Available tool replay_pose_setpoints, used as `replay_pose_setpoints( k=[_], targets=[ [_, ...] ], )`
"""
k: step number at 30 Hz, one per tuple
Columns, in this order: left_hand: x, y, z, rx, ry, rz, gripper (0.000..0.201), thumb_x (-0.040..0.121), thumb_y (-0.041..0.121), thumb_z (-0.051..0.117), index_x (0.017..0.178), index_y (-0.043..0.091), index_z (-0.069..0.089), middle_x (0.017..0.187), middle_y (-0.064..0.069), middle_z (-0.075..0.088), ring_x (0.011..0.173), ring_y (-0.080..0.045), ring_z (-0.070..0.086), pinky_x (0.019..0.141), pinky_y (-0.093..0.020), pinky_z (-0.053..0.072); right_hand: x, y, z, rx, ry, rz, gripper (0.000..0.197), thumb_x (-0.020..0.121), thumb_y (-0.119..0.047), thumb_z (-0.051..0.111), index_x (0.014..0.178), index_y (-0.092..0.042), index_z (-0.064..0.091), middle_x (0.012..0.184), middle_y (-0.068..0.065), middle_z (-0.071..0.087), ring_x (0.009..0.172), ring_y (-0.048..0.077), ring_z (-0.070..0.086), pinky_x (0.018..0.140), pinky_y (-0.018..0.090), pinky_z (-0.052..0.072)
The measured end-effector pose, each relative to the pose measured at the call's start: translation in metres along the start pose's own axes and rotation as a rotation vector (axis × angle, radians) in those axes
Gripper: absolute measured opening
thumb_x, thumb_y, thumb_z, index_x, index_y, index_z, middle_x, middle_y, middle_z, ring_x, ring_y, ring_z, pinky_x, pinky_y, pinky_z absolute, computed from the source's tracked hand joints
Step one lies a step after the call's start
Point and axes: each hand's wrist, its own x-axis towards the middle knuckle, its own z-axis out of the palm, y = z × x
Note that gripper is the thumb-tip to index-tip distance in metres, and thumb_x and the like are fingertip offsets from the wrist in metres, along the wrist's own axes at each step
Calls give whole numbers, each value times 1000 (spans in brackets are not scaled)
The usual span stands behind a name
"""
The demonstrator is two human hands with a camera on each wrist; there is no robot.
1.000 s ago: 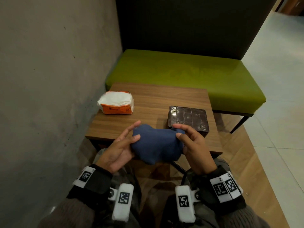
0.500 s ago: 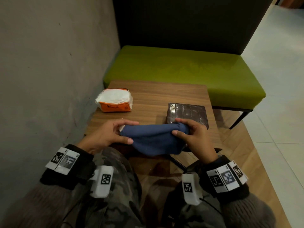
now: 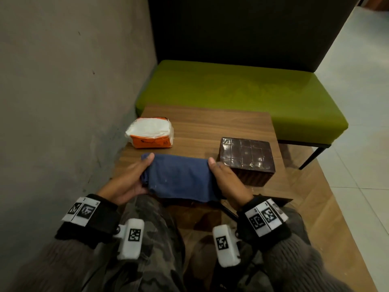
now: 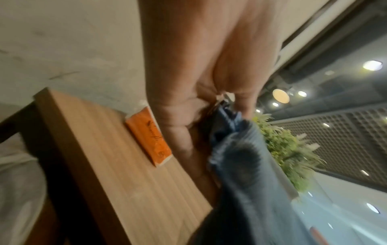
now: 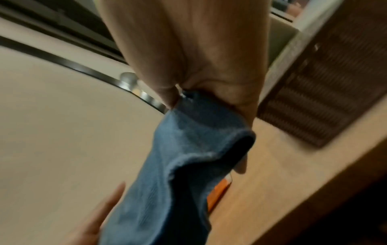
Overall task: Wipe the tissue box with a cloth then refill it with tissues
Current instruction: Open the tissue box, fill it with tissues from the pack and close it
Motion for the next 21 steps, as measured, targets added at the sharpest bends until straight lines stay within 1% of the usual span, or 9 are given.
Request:
replay_pose_setpoints(
  k=[2,5,7,9,11,14,16,18,21],
  targets=[
    [4,-3,-17,33,-47,-23,78,51,40,88,118,14,57,111,-7,69,102,-23,67,76,-36,58,17,14,12,162,-56,110,33,94,-27,58,118,-4,59,114,11,68,105,21,65,95,33,51],
    [20,-11,-41,117,59,27,86,33,29,95,110,13,59,102,-4,72,86,-15,70,60,-24,56,45,26,20,81,-1,153,53,82,-12,73,127,-5,46,122,15,61,111,28,61,98,43,50],
    [39,-13,-52,138,136,63,59,51,14,90,101,14,59,101,-7,69,75,-9,70,56,-21,55,67,30,30,11,12,120,54,81,-7,73,126,-11,42,120,15,60,110,29,61,95,43,52],
    [66,-13,-66,223,265,114,32,75,-8,69,98,10,58,99,-9,64,69,-5,69,57,-19,54,90,33,41,-29,40,64,54,81,-6,73,122,-18,40,121,16,58,111,29,59,95,46,51],
    [93,-17,-86,314,358,148,37,76,-11,66,108,5,57,105,-12,62,89,-20,67,74,-29,53,111,36,51,-85,50,29,55,80,-7,74,120,-22,39,115,11,59,109,26,58,96,44,50],
    [128,-24,-107,437,397,129,41,74,-4,73,110,5,56,107,-16,61,104,-30,58,84,-38,45,136,40,56,-221,14,54,59,82,-7,71,131,-13,39,99,1,58,99,19,57,88,31,48],
    [137,-25,-115,564,422,117,45,68,14,80,105,5,57,99,-14,61,100,-29,58,79,-31,45,136,39,55,-328,-24,45,61,81,-10,70,133,-13,39,116,7,58,109,22,57,94,34,47],
    [138,-22,-118,768,452,168,67,57,43,79,109,9,55,101,-13,63,99,-30,60,81,-27,49,124,31,48,-440,-54,-28,61,80,-17,70,133,-18,40,131,6,49,120,22,52,100,38,46],
    [134,-18,-102,1078,502,228,98,49,73,60,127,16,44,122,-16,57,114,-35,52,98,-50,42,91,-2,16,-684,-32,-210,57,83,-26,69,134,-22,42,135,2,43,123,16,44,100,33,43]
  ],
)
